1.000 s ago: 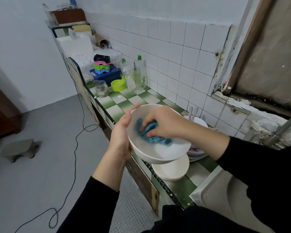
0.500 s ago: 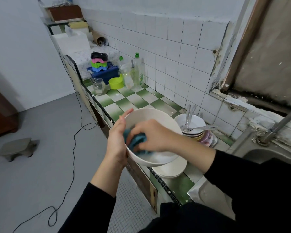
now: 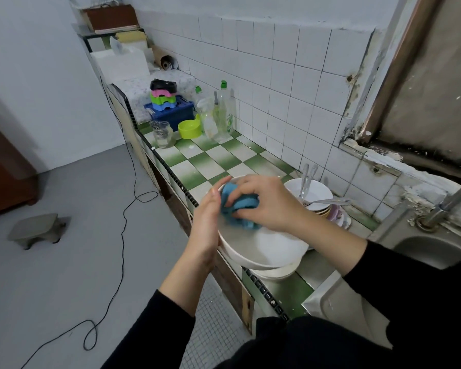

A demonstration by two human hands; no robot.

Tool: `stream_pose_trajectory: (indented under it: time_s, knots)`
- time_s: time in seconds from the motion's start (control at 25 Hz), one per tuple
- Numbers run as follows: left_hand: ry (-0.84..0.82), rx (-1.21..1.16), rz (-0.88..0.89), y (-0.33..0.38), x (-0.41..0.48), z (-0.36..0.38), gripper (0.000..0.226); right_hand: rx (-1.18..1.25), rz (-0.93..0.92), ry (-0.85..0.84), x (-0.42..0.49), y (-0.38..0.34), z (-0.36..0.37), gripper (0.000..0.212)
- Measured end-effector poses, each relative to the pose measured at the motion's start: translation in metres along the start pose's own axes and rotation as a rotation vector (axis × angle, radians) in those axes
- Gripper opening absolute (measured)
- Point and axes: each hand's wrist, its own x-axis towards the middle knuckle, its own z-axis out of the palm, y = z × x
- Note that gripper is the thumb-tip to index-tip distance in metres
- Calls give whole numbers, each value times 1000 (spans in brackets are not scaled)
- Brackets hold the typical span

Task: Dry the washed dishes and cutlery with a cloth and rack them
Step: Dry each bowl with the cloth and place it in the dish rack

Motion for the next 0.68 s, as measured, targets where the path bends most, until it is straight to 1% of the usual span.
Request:
stream_pose_trajectory:
  time_s: [0.04, 0.08, 0.12, 0.16, 0.2, 0.24, 0.28, 0.32, 0.36, 0.4, 0.44, 0.48, 0.52, 0.56, 0.6, 0.68]
  knots:
    - [-2, 5, 0, 1, 0, 1, 28, 202, 65, -52, -3, -7, 4, 28]
    - [2, 2, -5, 3, 2, 1, 31, 366, 124, -152, -7, -13, 6, 29]
    - [7, -9, -9, 5, 5, -2, 33, 467, 154, -275, -13, -19, 5, 29]
    - [12, -29, -16, 7, 8, -4, 34, 463, 141, -405, -18, -24, -2, 28]
    - [20, -43, -25, 9, 11, -6, 34, 378, 112, -525, -21, -27, -14, 28]
    - [25, -42, -31, 10, 14, -7, 34, 233, 80, -624, -22, -27, -27, 28]
    - [29, -24, -32, 11, 16, -6, 34, 26, 52, -689, -20, -26, -38, 27]
    - [27, -6, -29, 12, 17, -2, 34, -227, 36, -711, -17, -23, -48, 26]
    - [26, 3, -30, 12, 18, 2, 34, -500, 29, -685, -12, -19, -55, 25]
    - [16, -1, -39, 12, 18, 6, 33, -730, 32, -581, -8, -15, -59, 27]
    - [4, -13, -48, 11, 18, 10, 32, -807, 28, -412, -4, -11, -58, 28]
    - [-12, -22, -57, 10, 18, 15, 32, -728, 1, -247, -1, -7, -53, 28]
    - [-37, -28, -58, 11, 19, 19, 32, -553, -26, -137, 0, -4, -45, 26]
    - [-63, -30, -57, 10, 19, 23, 33, -334, -25, -103, 0, -2, -37, 25]
    - [-81, -36, -60, 11, 19, 24, 34, -116, 16, -150, -3, -2, -30, 25]
    - [-68, -73, -91, 12, 22, 22, 36, 183, 125, -386, -15, -10, -26, 21]
